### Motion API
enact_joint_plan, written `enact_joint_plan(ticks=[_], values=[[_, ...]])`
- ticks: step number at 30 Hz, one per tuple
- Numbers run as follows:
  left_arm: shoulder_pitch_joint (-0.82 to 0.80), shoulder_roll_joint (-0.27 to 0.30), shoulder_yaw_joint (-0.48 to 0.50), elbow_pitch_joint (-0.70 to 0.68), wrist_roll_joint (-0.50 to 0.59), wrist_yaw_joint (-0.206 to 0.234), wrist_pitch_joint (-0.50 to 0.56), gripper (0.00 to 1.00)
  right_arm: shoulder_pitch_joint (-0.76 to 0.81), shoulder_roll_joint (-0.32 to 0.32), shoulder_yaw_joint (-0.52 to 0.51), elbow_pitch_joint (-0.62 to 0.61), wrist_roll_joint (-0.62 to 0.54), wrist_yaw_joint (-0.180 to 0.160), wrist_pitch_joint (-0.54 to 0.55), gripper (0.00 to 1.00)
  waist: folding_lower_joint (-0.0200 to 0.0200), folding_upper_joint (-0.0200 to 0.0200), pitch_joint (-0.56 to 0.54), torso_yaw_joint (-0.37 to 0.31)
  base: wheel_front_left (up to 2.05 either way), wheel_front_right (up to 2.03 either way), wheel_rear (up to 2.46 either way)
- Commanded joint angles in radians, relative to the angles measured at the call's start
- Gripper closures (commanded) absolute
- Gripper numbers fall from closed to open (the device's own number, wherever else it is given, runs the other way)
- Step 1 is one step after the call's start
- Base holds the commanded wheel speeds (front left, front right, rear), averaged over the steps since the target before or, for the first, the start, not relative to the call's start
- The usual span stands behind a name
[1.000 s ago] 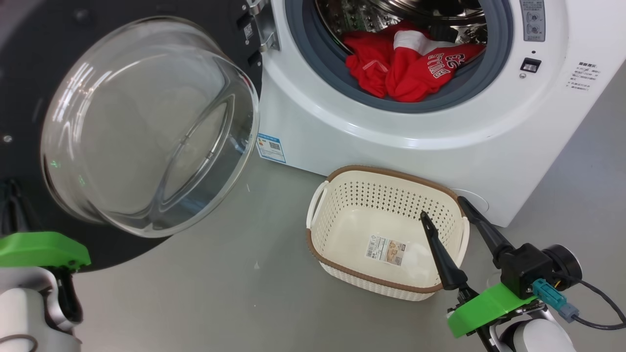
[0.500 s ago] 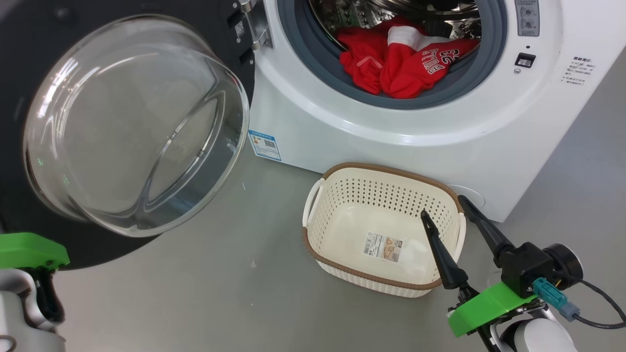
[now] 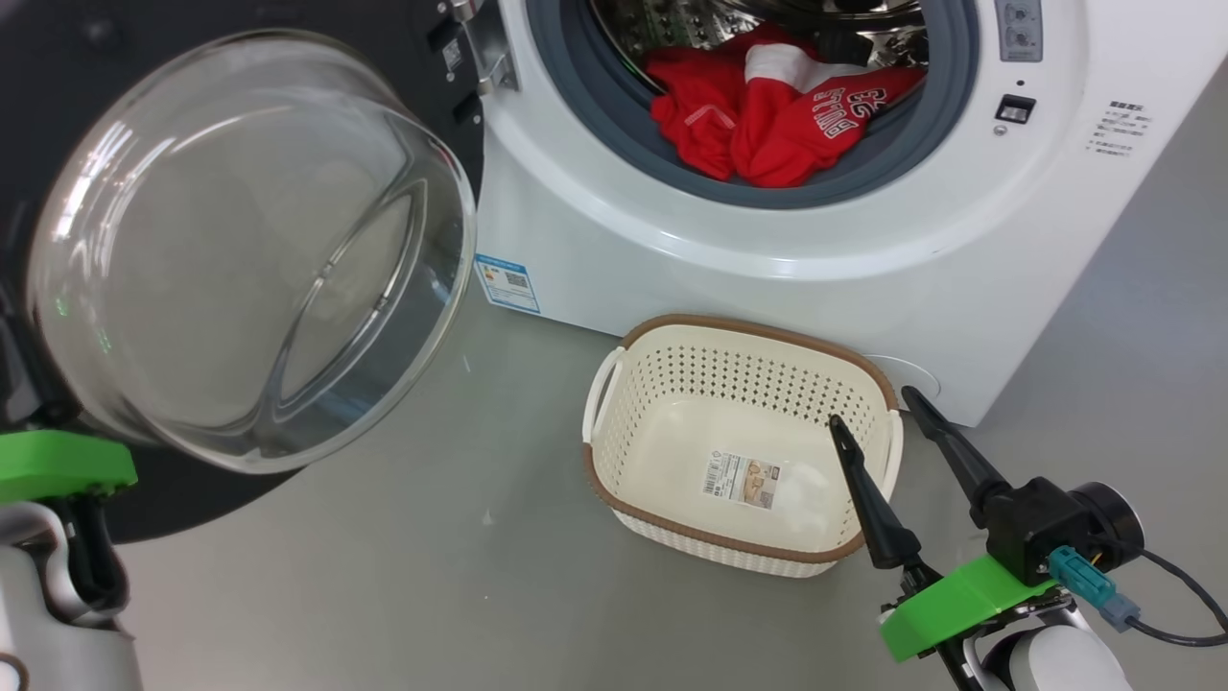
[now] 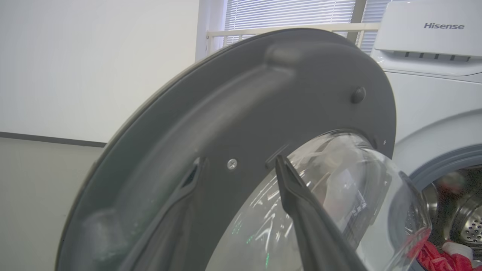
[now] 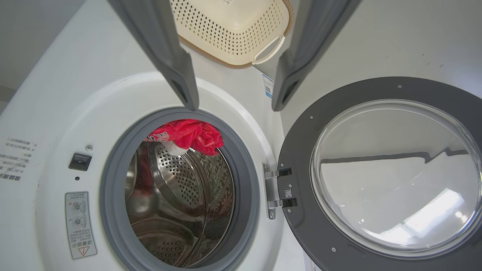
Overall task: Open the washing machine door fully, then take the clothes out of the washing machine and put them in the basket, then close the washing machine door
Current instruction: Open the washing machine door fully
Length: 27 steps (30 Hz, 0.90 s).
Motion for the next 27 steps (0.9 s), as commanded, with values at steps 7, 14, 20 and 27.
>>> enact_joint_plan(ticks=[7, 14, 20, 27], values=[[0.054, -0.013, -0.030, -0.267, 0.000, -0.048, -0.005, 0.00, -0.036, 0.004, 0.003, -0.006, 0.022, 0.006, -0.031, 0.00, 0.0000, 0.0000, 0.005, -0.039, 0.00, 0.00, 0.00], [0.142, -0.028, -0.195, -0.456, -0.043, -0.076, 0.001, 0.00, -0.054, 0.004, -0.029, 0.010, 0.034, 0.006, -0.053, 0.00, 0.0000, 0.0000, -0.001, -0.092, 0.00, 0.00, 0.00], [0.192, -0.024, -0.276, -0.518, -0.095, -0.081, 0.031, 0.00, -0.070, 0.004, -0.048, 0.020, 0.036, 0.006, -0.070, 0.00, 0.0000, 0.0000, -0.002, -0.147, 0.00, 0.00, 0.00], [0.248, 0.017, -0.342, -0.537, -0.106, -0.083, 0.049, 0.00, -0.088, 0.004, -0.090, 0.017, 0.016, 0.006, -0.086, 0.00, 0.0000, 0.0000, 0.005, -0.232, 0.00, 0.00, 0.00]])
